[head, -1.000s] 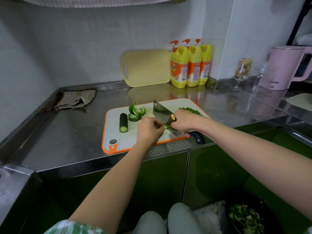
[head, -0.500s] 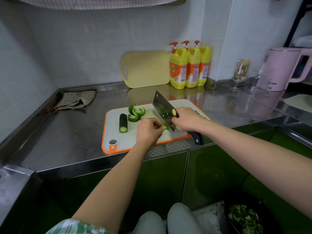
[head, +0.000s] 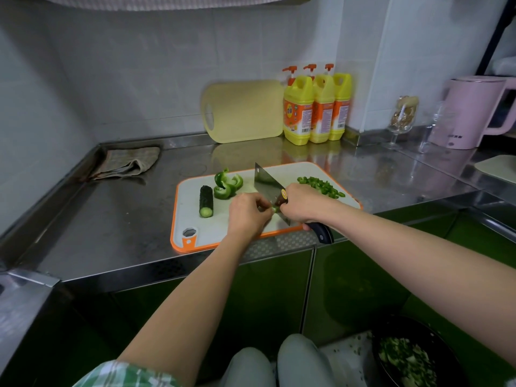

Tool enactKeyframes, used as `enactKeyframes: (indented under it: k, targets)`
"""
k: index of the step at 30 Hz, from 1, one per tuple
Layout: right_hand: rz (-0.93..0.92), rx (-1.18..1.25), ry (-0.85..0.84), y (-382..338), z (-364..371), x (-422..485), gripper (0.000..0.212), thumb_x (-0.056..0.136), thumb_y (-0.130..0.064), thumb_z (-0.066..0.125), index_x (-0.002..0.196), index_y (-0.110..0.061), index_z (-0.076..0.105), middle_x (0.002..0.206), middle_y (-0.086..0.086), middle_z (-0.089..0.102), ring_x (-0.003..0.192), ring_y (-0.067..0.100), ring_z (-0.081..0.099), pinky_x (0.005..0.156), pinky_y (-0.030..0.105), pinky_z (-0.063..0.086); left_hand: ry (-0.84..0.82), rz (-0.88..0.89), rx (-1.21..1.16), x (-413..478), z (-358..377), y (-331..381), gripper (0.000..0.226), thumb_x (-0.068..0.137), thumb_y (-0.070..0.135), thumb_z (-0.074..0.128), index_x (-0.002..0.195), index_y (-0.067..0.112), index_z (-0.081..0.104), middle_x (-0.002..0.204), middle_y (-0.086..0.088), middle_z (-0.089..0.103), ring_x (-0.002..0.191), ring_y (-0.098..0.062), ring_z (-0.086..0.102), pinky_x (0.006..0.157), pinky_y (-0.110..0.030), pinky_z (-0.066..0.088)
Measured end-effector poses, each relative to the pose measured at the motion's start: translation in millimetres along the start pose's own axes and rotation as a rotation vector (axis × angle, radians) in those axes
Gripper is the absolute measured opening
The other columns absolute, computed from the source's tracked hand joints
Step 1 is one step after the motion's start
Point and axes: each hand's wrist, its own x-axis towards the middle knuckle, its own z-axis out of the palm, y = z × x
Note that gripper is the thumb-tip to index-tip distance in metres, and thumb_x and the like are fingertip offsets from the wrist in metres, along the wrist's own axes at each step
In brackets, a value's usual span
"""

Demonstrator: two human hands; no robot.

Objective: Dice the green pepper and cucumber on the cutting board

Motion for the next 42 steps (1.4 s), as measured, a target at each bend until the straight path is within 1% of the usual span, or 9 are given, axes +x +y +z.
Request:
enactKeyframes:
  k: [4,8,13,15,23,29,36,40,42]
  targets:
    - [0.001,0.037,0.083,5.9,5.5,10.9,0.013,0.092,-0.010,0.045,0.081,-0.006,0.050,0.066,0.011,0.058,0.049,0.025,0.062,0.045,0.026,0.047,0.006,-0.005,-0.013,0.4,0.5,-2.0,0.010,0.078,0.020,0.078,0.085,0.013,0.077,0.084,0.000,0.074,0.078,-0.013,0.064,0.076,-0.028,0.053]
    - [-0.022,0.129,0.149,16.1,6.7,12.0,0.014,0.094,-0.013,0.043,0.082,-0.007,0.047,0.065,0.008,0.054,0.068,0.034,0.066,0.066,0.037,0.053,0.012,-0.018,-0.035,-0.4,0.4,-2.4,0.011,0.078,0.021,0.079,0.085,0.013,0.077,0.084,0.002,0.074,0.076,-0.010,0.063,0.073,-0.023,0.050]
    - [-0.053,0.138,0.087,16.9,-7.1,-4.1,0.019,0.093,-0.011,0.043,0.074,-0.010,0.045,0.061,0.012,0.059,0.044,0.022,0.056,0.048,0.026,0.044,0.023,-0.025,-0.047,-1.0,0.0,-2.2,0.015,0.075,0.022,0.081,0.085,0.015,0.073,0.082,0.001,0.072,0.075,-0.011,0.062,0.073,-0.024,0.050]
    - [-0.065,0.115,0.059,14.7,-11.0,-10.1,0.021,0.094,-0.012,0.043,0.073,-0.010,0.045,0.057,0.010,0.057,0.040,0.020,0.054,0.046,0.023,0.043,0.036,-0.026,-0.055,-2.0,0.3,-1.7,0.019,0.074,0.023,0.083,0.085,0.017,0.068,0.079,0.002,0.070,0.075,-0.012,0.063,0.072,-0.028,0.053]
    - [-0.065,0.082,0.006,14.2,-10.1,-15.0,0.014,0.094,-0.011,0.043,0.082,-0.007,0.047,0.068,0.014,0.061,0.040,0.018,0.055,0.038,0.018,0.038,0.057,-0.067,-0.087,-5.9,0.0,-0.3,0.031,0.074,0.022,0.083,0.090,0.021,0.056,0.082,0.001,0.074,0.077,-0.010,0.067,0.070,-0.023,0.049]
    - [-0.048,0.118,-0.021,14.5,-4.8,-10.5,0.012,0.095,-0.010,0.043,0.092,-0.001,0.050,0.069,0.015,0.059,0.035,0.018,0.053,0.038,0.020,0.040,0.062,-0.065,-0.089,-5.2,2.0,-1.5,0.031,0.073,0.021,0.083,0.091,0.020,0.057,0.080,0.000,0.074,0.077,-0.010,0.069,0.075,-0.033,0.056]
    - [-0.004,0.048,-0.025,6.8,1.4,5.7,0.016,0.092,-0.007,0.043,0.076,-0.005,0.044,0.062,0.015,0.059,0.032,0.019,0.053,0.040,0.020,0.043,0.063,-0.036,-0.073,-4.4,2.3,-0.7,0.031,0.074,0.019,0.082,0.093,0.019,0.057,0.079,0.001,0.075,0.076,-0.010,0.068,0.070,-0.026,0.051]
    - [-0.019,0.021,0.033,4.4,6.9,13.3,0.011,0.090,-0.009,0.045,0.083,-0.004,0.053,0.061,0.012,0.063,0.042,0.022,0.059,0.045,0.023,0.045,0.061,-0.008,-0.047,-4.5,3.8,-2.0,0.030,0.073,0.019,0.080,0.093,0.021,0.057,0.077,0.005,0.073,0.084,-0.015,0.066,0.079,-0.038,0.054]
    - [-0.036,0.052,0.104,6.5,11.2,16.6,0.011,0.091,-0.012,0.046,0.086,-0.006,0.054,0.062,0.009,0.060,0.044,0.021,0.060,0.042,0.022,0.041,0.053,0.002,-0.039,-3.7,4.6,-2.5,0.031,0.073,0.020,0.080,0.093,0.024,0.056,0.075,0.007,0.071,0.088,-0.018,0.063,0.080,-0.040,0.053]
